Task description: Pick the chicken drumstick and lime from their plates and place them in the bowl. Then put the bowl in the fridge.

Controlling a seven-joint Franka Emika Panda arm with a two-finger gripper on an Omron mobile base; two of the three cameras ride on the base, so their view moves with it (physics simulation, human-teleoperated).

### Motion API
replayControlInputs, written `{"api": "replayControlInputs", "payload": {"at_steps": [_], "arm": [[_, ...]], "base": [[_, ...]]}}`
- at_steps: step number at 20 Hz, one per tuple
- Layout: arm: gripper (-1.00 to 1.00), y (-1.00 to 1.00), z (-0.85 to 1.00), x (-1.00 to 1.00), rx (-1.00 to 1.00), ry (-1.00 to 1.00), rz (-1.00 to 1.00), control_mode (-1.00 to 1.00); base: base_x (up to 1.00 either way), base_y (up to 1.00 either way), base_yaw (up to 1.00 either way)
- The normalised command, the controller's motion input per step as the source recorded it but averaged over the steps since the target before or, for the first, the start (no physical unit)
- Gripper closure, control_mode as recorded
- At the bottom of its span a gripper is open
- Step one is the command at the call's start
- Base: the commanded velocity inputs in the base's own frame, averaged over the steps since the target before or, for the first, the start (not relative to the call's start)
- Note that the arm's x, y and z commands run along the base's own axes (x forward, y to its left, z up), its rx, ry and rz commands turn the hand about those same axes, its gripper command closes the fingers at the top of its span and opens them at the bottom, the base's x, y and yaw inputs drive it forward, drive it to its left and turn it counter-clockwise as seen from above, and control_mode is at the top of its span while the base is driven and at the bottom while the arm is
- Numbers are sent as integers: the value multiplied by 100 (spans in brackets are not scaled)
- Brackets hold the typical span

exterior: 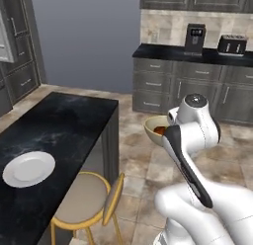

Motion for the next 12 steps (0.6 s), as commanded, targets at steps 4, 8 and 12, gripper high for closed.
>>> {"api": "replayControlInputs", "payload": {"at_steps": [4, 8, 12], "arm": [[100, 0, 0, 0, 0, 0, 0, 100], [100, 0, 0, 0, 0, 0, 0, 100], [100, 0, 0, 0, 0, 0, 0, 100]], "base": [[87, 0, -7], [93, 0, -2], [94, 0, 0]]}}
